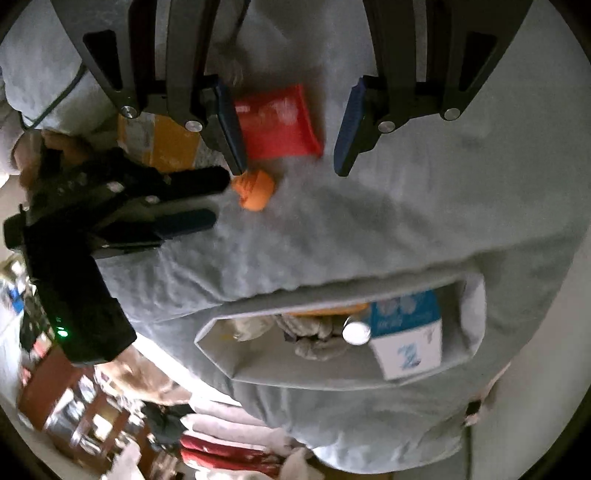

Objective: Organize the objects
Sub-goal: 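Reach the right tool to the orange-capped squeeze pouch and grasp it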

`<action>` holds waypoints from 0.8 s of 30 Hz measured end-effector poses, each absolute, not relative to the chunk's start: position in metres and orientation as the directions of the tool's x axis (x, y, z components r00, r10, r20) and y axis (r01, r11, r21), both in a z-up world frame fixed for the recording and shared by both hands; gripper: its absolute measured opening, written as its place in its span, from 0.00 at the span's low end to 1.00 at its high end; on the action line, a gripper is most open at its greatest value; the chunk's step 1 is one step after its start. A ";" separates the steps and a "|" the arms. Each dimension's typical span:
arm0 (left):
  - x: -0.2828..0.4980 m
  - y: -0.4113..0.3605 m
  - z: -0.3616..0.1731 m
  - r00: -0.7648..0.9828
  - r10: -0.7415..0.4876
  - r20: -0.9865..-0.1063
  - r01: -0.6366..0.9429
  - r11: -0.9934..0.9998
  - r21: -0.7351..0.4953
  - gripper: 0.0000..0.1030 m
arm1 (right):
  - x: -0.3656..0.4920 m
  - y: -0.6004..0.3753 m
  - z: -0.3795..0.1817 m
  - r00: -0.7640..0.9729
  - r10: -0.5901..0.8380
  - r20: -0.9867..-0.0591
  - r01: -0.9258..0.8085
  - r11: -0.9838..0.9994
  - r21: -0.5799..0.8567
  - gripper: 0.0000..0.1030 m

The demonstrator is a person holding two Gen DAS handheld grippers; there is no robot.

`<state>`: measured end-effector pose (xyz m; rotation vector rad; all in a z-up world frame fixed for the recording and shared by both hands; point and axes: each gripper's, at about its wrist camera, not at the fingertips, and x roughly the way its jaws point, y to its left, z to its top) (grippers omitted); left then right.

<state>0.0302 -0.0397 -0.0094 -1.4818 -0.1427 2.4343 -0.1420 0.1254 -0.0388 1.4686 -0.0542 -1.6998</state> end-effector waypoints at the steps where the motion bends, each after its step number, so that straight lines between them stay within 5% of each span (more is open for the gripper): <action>1: 0.034 -0.042 -0.008 -0.436 0.289 -0.852 -0.183 -0.956 -0.231 0.47 | -0.142 0.120 -0.041 0.069 -0.599 -0.798 0.569 -0.633 0.525 0.70; 4: 0.044 -0.049 -0.002 -0.466 0.263 -0.845 -0.153 -0.964 -0.216 0.47 | -0.143 0.108 -0.045 0.093 -0.582 -0.808 0.575 -0.631 0.520 0.71; 10: 0.058 -0.064 -0.001 -0.492 0.286 -0.822 -0.111 -0.957 -0.266 0.47 | -0.135 0.080 -0.053 0.171 -0.561 -0.810 0.614 -0.582 0.533 0.47; 16: 0.061 -0.069 -0.005 -0.455 0.381 -0.805 -0.110 -0.921 -0.374 0.47 | -0.135 0.087 -0.055 0.164 -0.601 -0.782 0.583 -0.581 0.568 0.47; 17: 0.061 -0.069 -0.006 -0.446 0.395 -0.804 -0.112 -0.915 -0.387 0.47 | -0.135 0.092 -0.053 0.137 -0.613 -0.778 0.573 -0.592 0.567 0.29; 19: 0.061 -0.068 -0.009 -0.421 0.407 -0.811 -0.110 -0.910 -0.399 0.48 | -0.137 0.106 -0.048 0.084 -0.656 -0.750 0.531 -0.607 0.591 0.10; 24: 0.060 -0.072 -0.014 -0.389 0.419 -0.821 -0.065 -0.901 -0.429 0.48 | -0.147 0.153 -0.036 -0.058 -0.778 -0.626 0.420 -0.588 0.691 0.09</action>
